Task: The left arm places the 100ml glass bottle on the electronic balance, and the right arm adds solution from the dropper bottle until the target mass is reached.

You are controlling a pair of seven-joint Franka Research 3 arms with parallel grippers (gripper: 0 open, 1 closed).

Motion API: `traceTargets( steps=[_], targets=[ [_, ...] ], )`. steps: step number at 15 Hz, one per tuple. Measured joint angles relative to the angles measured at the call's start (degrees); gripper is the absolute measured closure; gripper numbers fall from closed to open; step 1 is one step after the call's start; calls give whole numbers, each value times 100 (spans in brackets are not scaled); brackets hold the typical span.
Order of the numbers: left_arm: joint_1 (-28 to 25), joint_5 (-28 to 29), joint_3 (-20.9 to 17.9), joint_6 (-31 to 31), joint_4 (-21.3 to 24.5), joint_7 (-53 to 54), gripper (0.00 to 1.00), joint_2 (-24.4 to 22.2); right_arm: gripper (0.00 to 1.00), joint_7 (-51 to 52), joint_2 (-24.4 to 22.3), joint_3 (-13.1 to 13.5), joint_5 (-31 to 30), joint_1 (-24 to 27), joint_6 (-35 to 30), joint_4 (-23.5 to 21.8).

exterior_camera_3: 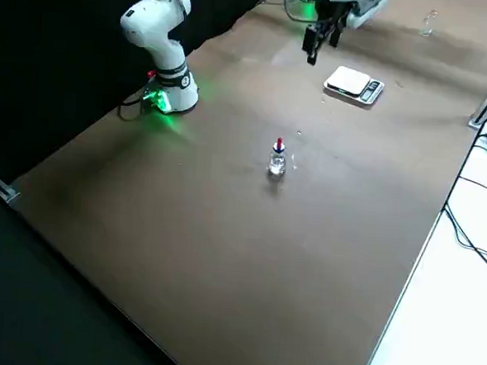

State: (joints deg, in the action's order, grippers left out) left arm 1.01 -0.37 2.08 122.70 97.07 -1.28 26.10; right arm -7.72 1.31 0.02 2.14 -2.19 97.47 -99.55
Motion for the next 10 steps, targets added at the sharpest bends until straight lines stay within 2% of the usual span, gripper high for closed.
traceTargets(
  steps=[1,3,5,9,10],
  targets=[
    [9,0,13,281,170,0,0,65,5,167,5,5,0,104,70,-121],
    [53,0,65,504,417,-7,0,102,7,490,12,18,0,316,408,-509],
    [210,0,89,519,645,-37,0,97,6,635,19,31,0,418,905,-1153],
    [240,0,85,540,814,-36,1,98,7,636,12,32,2,476,999,-1365],
    [228,0,83,541,823,-30,6,98,10,642,10,32,2,509,999,-1374]
  ],
)
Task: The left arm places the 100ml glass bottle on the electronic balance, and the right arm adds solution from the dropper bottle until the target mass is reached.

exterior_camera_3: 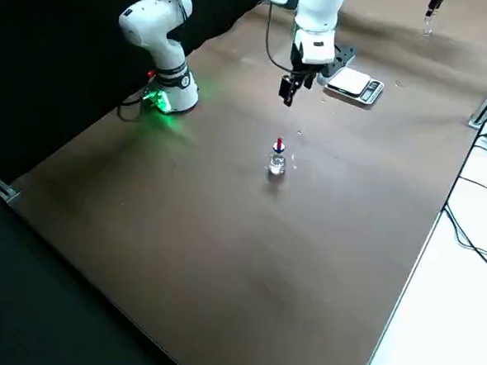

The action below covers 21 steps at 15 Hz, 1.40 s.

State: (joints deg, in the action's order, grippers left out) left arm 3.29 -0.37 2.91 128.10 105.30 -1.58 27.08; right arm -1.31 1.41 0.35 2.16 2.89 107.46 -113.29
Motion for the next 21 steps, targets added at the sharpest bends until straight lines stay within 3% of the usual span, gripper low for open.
traceTargets(
  steps=[1,5,7,9,17,21],
  targets=[
    [-12,0,0,0,8,10,8,0,17,2,0,0,0,41,11,-21],
    [-24,0,-1,0,55,11,18,12,23,28,1,3,2,249,340,-409],
    [-33,0,-3,0,74,12,30,22,27,56,6,3,3,342,566,-620],
    [-38,0,-6,1,81,12,37,30,43,58,44,3,4,373,703,-718],
    [-43,68,-10,47,69,12,46,63,54,69,342,-22,5,371,1918,-1299],
    [-45,78,-11,126,14,12,50,123,53,82,513,-22,5,371,2184,-1479]
  ],
)
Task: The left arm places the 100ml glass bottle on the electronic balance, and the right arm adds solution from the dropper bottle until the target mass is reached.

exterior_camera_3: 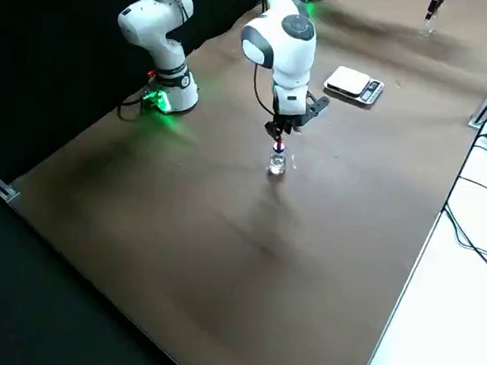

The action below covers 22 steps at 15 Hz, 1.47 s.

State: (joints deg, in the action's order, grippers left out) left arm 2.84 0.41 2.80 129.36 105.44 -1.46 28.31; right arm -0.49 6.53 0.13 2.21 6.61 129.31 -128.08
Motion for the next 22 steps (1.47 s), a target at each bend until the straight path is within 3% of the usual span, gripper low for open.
traceTargets(
  steps=[8,13,18,22],
  targets=[
    [-7,0,5,71,-221,-75,52,-5,53,54,123,16,-4,7,88,-5],
    [183,0,278,-283,-480,-818,52,-362,56,73,164,19,-5,11,171,-5],
    [1228,0,382,-1291,-1048,-2274,52,-466,62,83,190,22,-8,15,223,-5],
    [2059,0,370,-1377,-1373,-3225,52,-201,65,90,240,24,-9,18,258,-5]
  ],
)
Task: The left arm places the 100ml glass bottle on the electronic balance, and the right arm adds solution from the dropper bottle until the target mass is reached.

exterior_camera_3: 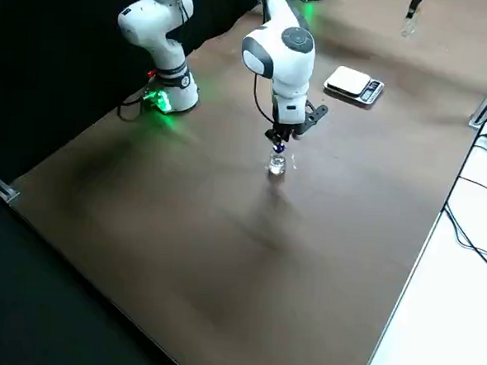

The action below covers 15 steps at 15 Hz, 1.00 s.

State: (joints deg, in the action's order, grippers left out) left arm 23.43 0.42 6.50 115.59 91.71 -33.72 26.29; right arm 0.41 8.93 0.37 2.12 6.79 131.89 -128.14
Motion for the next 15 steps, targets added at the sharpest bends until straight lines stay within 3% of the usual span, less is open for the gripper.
traceTargets(
  steps=[4,8,15],
  targets=[
    [879,0,-104,3,-592,-832,52,612,69,5,17,1,0,1,7,0],
    [1528,0,-357,3,-1025,-1459,52,910,71,6,17,5,0,12,9,2],
    [2154,0,-418,429,-1219,-2069,52,1261,74,7,17,8,0,17,8,6]
  ],
)
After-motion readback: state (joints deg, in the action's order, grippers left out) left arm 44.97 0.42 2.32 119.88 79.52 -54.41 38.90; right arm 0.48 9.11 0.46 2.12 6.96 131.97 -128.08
